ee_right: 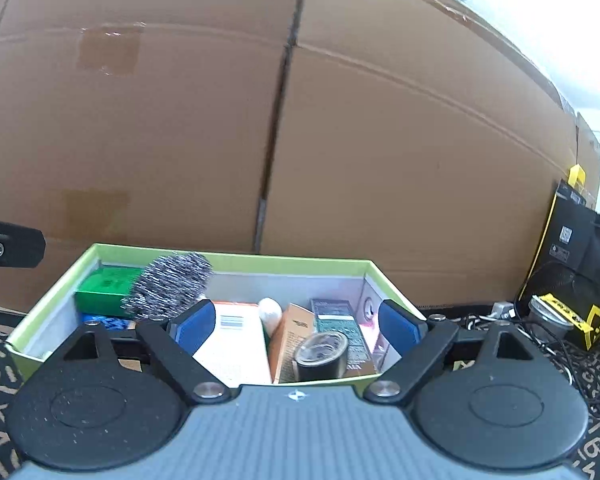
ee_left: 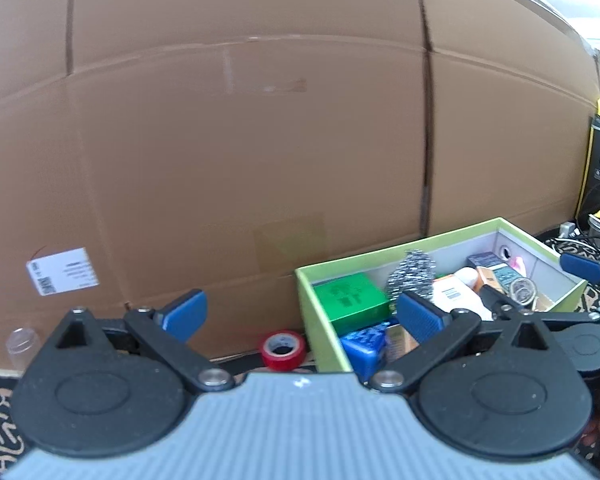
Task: Organize objects
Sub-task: 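Move both tools back toward the clear cup and red tape roll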
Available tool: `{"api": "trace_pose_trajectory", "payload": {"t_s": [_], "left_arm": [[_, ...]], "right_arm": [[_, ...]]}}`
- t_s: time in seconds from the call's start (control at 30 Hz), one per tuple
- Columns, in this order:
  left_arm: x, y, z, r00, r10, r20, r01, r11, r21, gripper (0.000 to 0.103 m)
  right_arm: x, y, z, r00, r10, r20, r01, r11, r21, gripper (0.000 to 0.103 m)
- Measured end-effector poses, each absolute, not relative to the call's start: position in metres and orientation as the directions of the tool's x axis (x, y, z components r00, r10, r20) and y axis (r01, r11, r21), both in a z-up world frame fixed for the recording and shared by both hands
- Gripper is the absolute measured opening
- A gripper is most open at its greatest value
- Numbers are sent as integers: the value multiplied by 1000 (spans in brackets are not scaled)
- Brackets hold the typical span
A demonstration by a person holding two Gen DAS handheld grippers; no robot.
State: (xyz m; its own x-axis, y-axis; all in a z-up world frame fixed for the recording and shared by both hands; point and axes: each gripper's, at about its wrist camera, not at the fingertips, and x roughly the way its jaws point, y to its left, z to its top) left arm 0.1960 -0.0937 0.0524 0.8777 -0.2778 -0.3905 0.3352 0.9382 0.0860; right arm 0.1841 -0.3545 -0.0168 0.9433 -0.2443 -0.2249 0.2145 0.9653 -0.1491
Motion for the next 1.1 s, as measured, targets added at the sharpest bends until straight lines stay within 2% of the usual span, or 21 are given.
{"api": "trace_pose_trajectory", "payload": {"t_s": [0.23, 0.5, 0.77, 0.83, 0.93, 1.0, 1.1], "left_arm": [[196, -53, 47, 899, -212, -384, 265, 960, 89, 103], [205, 0, 32, 890, -136, -435, 168, 985, 38, 103], [217, 50, 14, 885, -61, -462, 69, 998, -1, 103], [221, 60, 6, 881, -47, -472, 50, 999, -6, 103], [233, 71, -5, 866, -44, -498, 39, 999, -21, 103], [241, 78, -13, 858, -32, -512, 26, 999, -18, 103], [251, 89, -18, 854, -20, -519, 17, 1000, -12, 103]], "right_arm": [[179, -326, -11, 949, -206, -239, 169, 972, -164, 92], [168, -276, -8, 969, -85, -230, 48, 986, -161, 93], [152, -228, -12, 966, 170, -194, -193, 976, -103, 93], [152, -219, -16, 951, 226, -213, -249, 964, -91, 90], [159, -201, -24, 930, 251, -270, -290, 950, -114, 80], [169, -192, -31, 922, 227, -314, -283, 948, -146, 68], [186, -180, -43, 914, 169, -370, -257, 945, -201, 63]]}}
